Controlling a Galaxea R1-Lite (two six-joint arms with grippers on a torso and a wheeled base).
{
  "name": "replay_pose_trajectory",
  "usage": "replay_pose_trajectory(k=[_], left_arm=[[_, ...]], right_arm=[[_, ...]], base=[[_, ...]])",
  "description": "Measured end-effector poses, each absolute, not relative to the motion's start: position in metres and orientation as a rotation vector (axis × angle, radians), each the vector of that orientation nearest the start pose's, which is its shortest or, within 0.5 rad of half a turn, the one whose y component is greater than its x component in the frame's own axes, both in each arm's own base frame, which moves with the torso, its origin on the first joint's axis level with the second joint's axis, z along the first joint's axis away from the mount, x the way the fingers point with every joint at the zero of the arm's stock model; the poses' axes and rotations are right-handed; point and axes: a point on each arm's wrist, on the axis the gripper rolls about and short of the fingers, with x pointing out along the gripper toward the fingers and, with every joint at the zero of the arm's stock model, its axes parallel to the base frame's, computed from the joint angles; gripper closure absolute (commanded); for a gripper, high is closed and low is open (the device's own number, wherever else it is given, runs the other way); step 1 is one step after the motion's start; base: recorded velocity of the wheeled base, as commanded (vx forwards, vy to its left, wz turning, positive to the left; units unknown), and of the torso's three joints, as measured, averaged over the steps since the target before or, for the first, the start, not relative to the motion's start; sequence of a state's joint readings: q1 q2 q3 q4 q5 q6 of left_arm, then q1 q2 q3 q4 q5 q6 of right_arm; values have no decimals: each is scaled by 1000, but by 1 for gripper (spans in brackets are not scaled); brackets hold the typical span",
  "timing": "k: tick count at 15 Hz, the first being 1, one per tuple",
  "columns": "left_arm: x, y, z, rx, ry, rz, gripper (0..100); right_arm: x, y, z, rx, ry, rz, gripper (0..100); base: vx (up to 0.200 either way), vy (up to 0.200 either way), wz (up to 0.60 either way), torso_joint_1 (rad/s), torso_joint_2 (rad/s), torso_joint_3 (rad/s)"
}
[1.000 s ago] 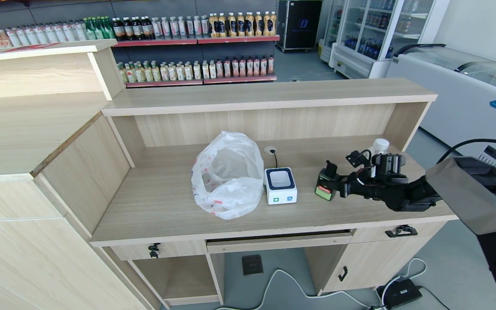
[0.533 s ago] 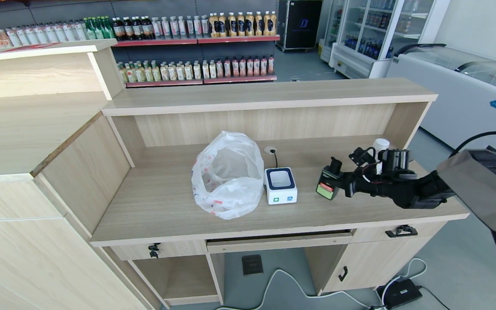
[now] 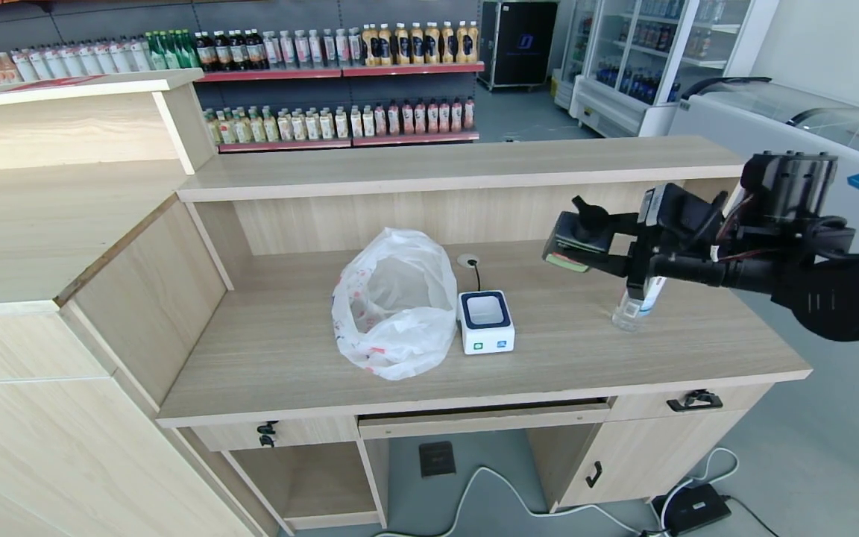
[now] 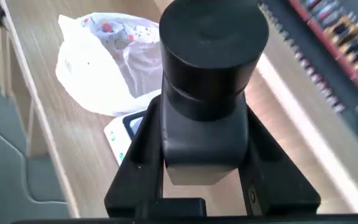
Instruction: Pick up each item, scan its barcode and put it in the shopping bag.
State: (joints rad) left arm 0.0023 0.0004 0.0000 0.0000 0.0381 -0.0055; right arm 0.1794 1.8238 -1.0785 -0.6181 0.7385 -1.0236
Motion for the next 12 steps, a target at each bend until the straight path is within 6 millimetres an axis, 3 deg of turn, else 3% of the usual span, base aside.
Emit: replay_pose_trajectory(k=[4, 7, 9, 12], left_arm=[[-23, 1, 75, -6, 0, 41, 0], [-23, 1, 75, -6, 0, 41, 0], [-23, 1, 75, -6, 0, 42, 0], [-23, 1, 75, -6, 0, 41, 0]], right_arm=[[267, 96, 204, -1451, -686, 916, 100], [234, 111, 226, -1758, -1166, 698, 100], [213, 117, 246, -1821, -1427, 443, 100], [192, 115, 254, -1813, -1568, 255, 100]], base=[[0, 0, 0, 0, 0, 0], [0, 0, 0, 0, 0, 0], [0, 0, 0, 0, 0, 0], [0, 0, 0, 0, 0, 0]])
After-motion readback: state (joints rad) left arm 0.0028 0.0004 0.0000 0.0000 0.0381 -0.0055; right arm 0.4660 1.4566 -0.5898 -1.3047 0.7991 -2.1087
